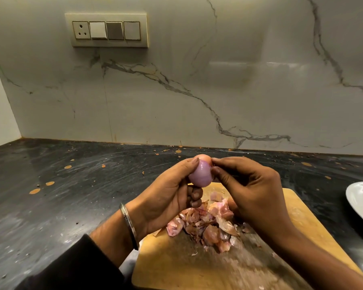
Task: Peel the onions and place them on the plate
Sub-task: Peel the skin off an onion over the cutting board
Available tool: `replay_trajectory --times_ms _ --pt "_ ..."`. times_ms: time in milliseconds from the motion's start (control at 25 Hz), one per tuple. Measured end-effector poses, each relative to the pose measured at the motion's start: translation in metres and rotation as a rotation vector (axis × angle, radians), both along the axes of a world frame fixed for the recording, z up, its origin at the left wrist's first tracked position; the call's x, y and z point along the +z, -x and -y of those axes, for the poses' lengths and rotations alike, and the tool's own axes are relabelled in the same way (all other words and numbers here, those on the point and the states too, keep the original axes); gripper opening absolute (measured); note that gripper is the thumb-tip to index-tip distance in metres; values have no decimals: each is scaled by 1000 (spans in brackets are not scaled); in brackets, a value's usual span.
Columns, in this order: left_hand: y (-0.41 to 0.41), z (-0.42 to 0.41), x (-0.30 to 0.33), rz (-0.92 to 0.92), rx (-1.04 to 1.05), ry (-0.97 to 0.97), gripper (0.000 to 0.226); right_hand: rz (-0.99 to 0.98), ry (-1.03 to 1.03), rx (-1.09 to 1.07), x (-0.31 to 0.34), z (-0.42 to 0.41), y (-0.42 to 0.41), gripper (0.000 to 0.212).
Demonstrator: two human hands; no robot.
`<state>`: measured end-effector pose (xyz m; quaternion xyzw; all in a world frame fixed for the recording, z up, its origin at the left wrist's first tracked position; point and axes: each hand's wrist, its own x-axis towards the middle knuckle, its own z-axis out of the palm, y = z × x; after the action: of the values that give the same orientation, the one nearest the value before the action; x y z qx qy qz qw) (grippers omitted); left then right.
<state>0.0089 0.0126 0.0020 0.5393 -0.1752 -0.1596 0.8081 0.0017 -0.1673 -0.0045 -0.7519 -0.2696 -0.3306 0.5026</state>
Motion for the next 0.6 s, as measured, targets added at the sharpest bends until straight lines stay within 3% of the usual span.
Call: replay_trajectory --times_ms 360,600 --pt "2 2 -3 77 43 -24 50 -74 2 -5 1 1 -2 18" --pt "5 8 -5 93 90 -69 43 39 89 -124 1 -3 3 15"
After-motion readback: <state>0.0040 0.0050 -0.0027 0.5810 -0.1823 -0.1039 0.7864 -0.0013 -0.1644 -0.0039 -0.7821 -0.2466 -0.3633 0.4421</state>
